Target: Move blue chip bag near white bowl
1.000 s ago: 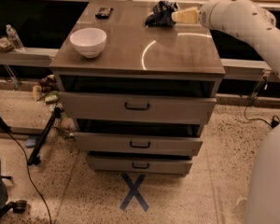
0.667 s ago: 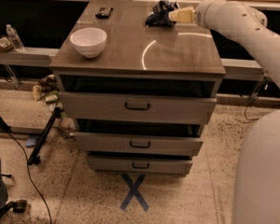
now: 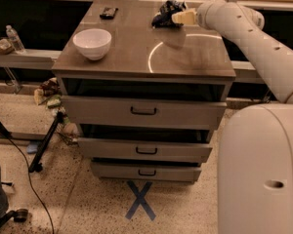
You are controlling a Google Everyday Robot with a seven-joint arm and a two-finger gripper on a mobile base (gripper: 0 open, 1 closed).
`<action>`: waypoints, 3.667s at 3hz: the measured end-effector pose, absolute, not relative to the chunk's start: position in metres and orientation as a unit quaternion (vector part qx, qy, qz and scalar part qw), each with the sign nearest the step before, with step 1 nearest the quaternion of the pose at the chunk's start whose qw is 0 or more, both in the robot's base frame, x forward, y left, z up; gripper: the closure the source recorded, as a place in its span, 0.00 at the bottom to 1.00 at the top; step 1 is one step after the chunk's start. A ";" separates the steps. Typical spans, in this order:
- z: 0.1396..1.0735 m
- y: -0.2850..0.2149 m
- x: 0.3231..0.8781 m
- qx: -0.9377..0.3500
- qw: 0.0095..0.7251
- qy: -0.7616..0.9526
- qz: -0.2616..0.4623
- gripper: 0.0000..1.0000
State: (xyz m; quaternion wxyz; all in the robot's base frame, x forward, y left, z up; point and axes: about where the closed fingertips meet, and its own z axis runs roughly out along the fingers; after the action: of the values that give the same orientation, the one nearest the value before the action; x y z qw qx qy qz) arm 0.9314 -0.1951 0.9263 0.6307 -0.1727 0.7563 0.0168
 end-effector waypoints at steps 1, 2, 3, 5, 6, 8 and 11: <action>0.917 -0.186 0.950 -0.180 0.626 0.758 0.020 0.00; 0.911 -0.178 0.966 -0.181 0.626 0.758 0.027 0.19; 0.904 -0.167 0.981 -0.182 0.626 0.757 0.039 0.50; 0.894 -0.154 0.986 -0.193 0.616 0.761 0.061 0.95; 0.907 -0.157 0.976 -0.201 0.618 0.757 0.071 1.00; 0.940 -0.147 0.936 -0.206 0.623 0.748 0.097 1.00; 0.893 -0.074 0.843 -0.221 0.573 0.769 0.180 1.00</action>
Offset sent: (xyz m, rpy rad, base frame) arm 0.0658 0.0161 -0.0128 0.0139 0.0084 0.0350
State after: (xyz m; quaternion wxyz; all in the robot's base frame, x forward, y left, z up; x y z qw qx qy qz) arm 0.8429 -0.0740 0.8927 0.5729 -0.2207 0.7686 0.1797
